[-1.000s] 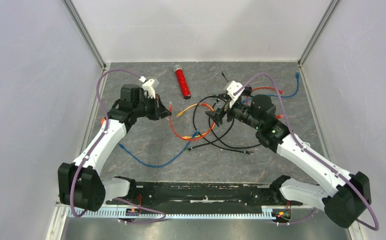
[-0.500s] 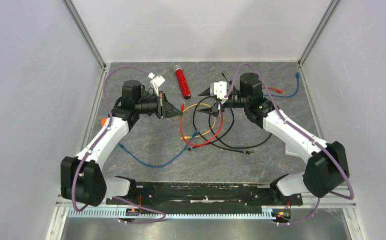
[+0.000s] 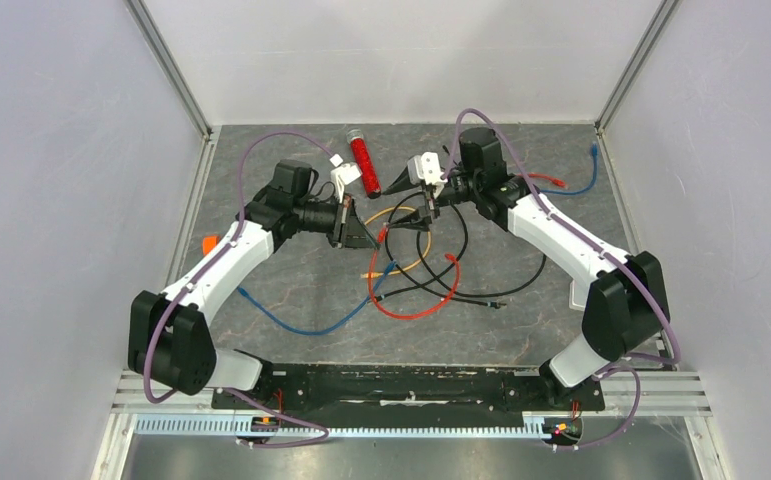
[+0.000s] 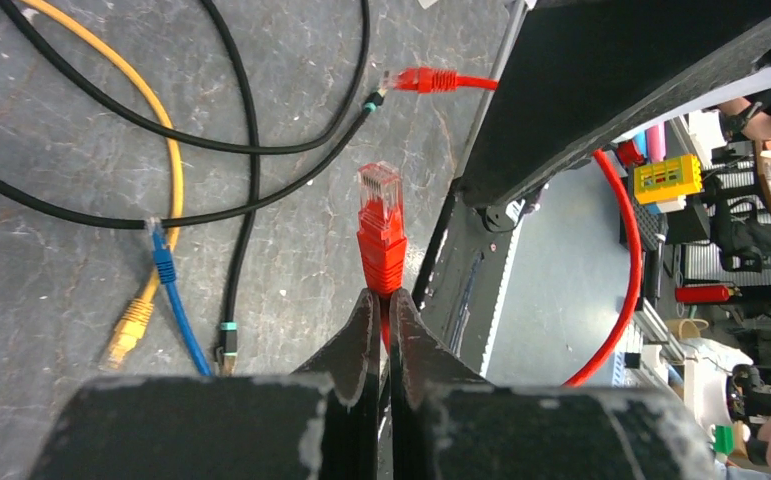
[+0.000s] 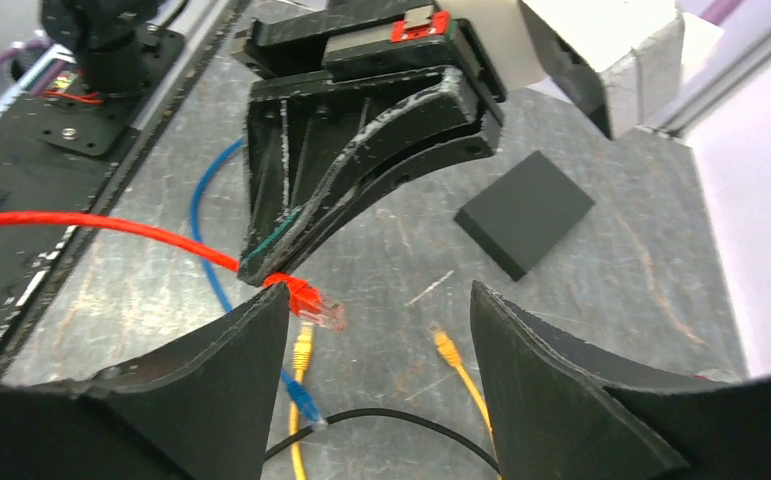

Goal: Insert the plug into the switch port
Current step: Pick up the connector from the center of the board.

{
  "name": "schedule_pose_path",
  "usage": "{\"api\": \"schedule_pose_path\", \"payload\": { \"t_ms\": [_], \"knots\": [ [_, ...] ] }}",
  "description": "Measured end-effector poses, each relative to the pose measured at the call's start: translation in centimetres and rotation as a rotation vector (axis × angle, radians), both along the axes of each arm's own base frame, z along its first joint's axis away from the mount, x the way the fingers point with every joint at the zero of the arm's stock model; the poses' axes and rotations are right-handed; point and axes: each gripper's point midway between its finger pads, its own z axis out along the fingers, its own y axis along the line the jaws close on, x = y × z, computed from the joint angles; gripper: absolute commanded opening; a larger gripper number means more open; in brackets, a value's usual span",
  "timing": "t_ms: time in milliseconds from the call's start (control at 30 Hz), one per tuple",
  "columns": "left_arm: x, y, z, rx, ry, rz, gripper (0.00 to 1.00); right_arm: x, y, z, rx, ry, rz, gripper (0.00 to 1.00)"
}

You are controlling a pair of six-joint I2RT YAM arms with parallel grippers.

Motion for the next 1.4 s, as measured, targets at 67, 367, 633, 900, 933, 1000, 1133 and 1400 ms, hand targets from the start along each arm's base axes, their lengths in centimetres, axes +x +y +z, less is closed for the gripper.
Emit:
{"api": "schedule_pose_path", "payload": {
  "t_ms": [67,367,633,900,933,1000,1133,1400],
  "knots": [
    [-0.4,-0.1,-0.2,0.008,0.01,-0.012,0.02,-0.8,-0.2,-0.4,-0.007,0.029,0.03,0.69],
    [-0.9,-0.1,-0.5,0.016,-0.007,-0.042,0.02,-2.8,-0.6,-2.1,-0.022,0.103,0.096,0.63],
    [-1.6,-0.5,-0.4,-0.005,0.01,-0.084,0.02,-3.1,-0.6,-2.4,-0.023,0.119,0.111,0.62],
    [-1.5,-1.1,0.0,-0.015,0.007,-0.109,0.02,-3.0,-0.6,-3.8,-0.044,0.154,0.112,0.42],
    [-1.5,-1.2,0.1,-0.016,0.004,-0.109,0.02,-3.0,-0.6,-3.8,-0.045,0.153,0.113,0.34],
    [-1.5,-1.2,0.2,-0.016,0.004,-0.109,0.02,-3.0,-0.6,-3.8,-0.044,0.147,0.117,0.2],
    [-1.4,-1.0,-0.1,-0.003,0.009,-0.1,0.09,-3.4,-0.8,-3.8,-0.04,0.164,0.133,0.08],
    [0.3,-0.3,-0.9,0.091,-0.027,-0.015,0.37,-3.3,-1.0,-4.1,-0.059,0.205,0.107,0.0]
  ]
}}
